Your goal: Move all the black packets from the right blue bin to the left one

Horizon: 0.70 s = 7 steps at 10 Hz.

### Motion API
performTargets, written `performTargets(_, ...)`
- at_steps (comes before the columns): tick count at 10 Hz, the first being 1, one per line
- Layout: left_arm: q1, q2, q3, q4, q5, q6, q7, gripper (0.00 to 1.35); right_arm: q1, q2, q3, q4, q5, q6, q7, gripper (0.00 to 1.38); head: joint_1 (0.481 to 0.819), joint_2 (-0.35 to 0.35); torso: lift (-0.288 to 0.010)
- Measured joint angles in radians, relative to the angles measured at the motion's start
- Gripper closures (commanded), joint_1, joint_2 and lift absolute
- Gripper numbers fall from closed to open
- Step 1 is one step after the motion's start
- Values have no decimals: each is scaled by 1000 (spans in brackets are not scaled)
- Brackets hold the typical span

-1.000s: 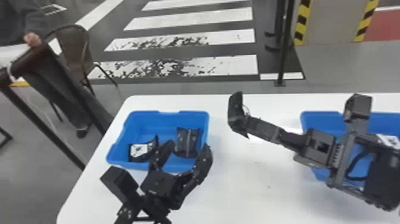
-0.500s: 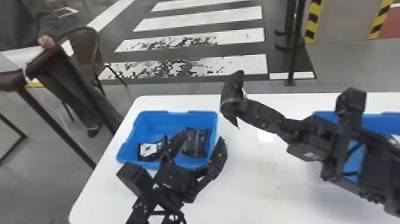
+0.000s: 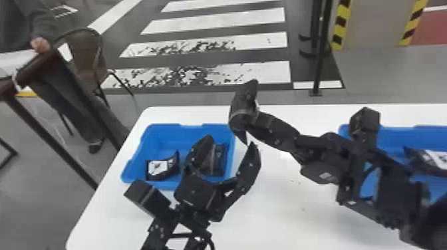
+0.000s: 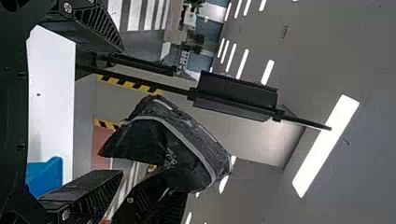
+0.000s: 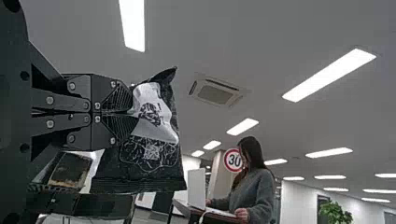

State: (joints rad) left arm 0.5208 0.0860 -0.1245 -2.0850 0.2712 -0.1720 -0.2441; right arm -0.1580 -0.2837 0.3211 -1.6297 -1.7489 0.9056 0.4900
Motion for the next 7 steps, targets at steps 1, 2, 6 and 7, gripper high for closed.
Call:
performTargets(1, -1, 1, -3, 0, -4, -5, 3, 107, 2, 0, 19, 2, -13, 0, -1, 1159, 695, 234, -140)
performTargets(2, -1, 2, -3, 0, -13, -3, 5, 145, 2, 0, 38, 3, -23, 0, -3, 1159, 695, 245, -140)
performTargets(6, 30, 5, 23, -76, -115, 44, 64, 1171, 11, -2, 64, 4, -34, 10, -10, 1159, 695, 279, -140)
performTargets(7, 60, 8, 27, -131, -144, 72, 101, 1205, 16, -2, 64, 3, -35, 6, -10, 1159, 695, 292, -140)
